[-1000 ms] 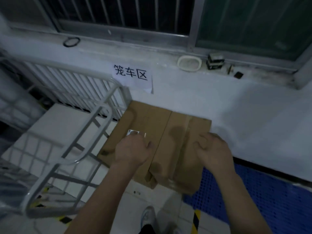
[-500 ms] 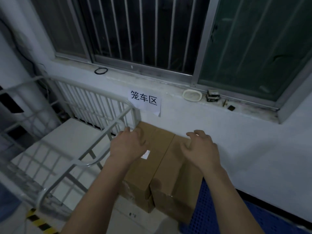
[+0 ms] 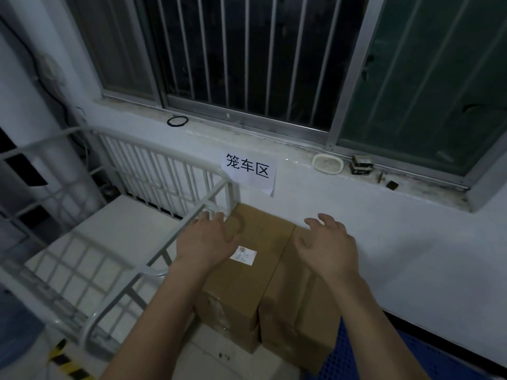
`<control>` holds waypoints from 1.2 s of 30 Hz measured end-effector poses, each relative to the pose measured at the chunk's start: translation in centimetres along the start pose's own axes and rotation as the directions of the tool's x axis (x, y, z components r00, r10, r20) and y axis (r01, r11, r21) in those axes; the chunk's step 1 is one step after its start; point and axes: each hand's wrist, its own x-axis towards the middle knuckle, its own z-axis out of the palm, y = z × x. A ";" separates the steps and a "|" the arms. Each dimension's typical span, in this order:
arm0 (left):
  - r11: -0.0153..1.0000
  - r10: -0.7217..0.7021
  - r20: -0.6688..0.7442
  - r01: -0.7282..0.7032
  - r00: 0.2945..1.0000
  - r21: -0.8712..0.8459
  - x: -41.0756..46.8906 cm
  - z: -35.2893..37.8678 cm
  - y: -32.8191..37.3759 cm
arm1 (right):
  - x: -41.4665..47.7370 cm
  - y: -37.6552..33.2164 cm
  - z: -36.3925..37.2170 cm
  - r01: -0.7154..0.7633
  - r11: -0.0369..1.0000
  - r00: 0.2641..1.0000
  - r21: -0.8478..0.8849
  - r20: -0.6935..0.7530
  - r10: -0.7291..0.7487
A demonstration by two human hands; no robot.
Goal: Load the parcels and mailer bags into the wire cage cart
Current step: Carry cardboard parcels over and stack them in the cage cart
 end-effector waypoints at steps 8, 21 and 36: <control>0.991 -0.133 -0.036 0.133 0.990 -0.015 -2.9 -1.8 -3.9 | 0.2 -4.4 -0.1 0.107 0.994 0.993 0.009 0.048 -0.107; 0.845 -0.530 -0.192 0.533 0.826 -0.043 -16.7 -4.5 -8.2 | -3.5 -11.9 -0.4 0.551 0.829 0.817 0.097 0.136 -0.560; 0.571 -0.817 -0.234 0.797 0.528 -0.196 -33.5 -5.4 -9.7 | -8.9 -13.2 -0.4 0.718 0.661 0.625 0.218 0.218 -0.750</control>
